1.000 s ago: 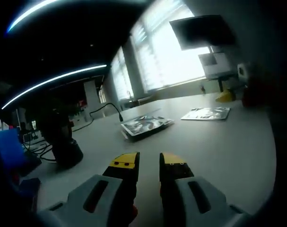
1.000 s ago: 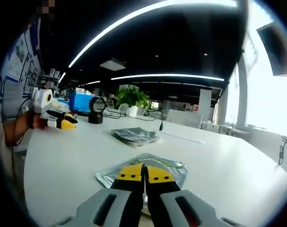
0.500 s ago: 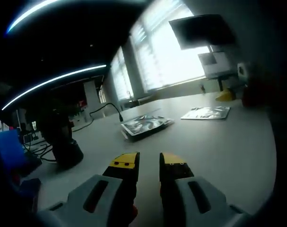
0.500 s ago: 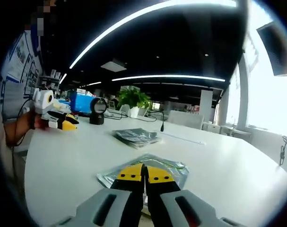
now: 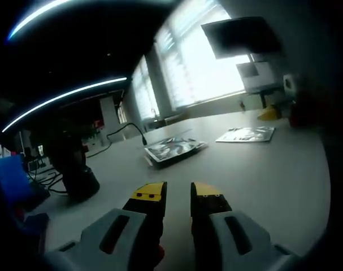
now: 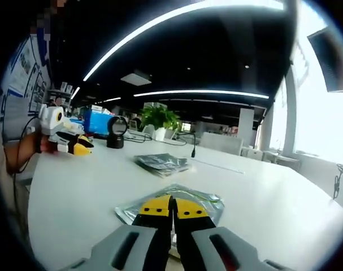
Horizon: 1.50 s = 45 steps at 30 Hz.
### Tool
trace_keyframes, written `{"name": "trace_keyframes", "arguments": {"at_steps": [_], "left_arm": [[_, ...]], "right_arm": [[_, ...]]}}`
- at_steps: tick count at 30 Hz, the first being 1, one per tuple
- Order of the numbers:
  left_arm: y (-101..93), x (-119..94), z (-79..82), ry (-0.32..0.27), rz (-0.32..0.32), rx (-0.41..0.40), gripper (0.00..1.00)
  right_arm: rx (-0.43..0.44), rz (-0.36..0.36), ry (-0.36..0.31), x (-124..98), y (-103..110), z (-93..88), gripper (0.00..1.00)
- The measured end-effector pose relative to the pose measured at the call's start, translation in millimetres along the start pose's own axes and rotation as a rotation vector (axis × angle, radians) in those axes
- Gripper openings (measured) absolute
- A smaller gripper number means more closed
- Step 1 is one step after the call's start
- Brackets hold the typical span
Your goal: Clip sheet goods on table flip sheet goods clip sheet goods scan sheet goods put sheet goods back to table
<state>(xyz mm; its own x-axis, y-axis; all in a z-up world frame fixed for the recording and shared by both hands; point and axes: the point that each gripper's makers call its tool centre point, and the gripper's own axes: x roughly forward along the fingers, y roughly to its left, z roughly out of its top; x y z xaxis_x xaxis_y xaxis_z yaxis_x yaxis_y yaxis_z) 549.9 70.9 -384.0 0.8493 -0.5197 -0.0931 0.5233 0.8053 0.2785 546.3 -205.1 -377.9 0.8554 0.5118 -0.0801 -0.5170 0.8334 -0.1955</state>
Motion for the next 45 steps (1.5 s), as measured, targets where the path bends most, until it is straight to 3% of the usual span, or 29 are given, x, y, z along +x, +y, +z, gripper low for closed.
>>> {"name": "trace_keyframes", "arguments": {"at_steps": [45], "left_arm": [[-4.0, 0.4, 1.2, -0.005, -0.021, 0.000, 0.09]], "right_arm": [[-0.006, 0.019, -0.011, 0.1, 2.5, 1.6, 0.00]]}}
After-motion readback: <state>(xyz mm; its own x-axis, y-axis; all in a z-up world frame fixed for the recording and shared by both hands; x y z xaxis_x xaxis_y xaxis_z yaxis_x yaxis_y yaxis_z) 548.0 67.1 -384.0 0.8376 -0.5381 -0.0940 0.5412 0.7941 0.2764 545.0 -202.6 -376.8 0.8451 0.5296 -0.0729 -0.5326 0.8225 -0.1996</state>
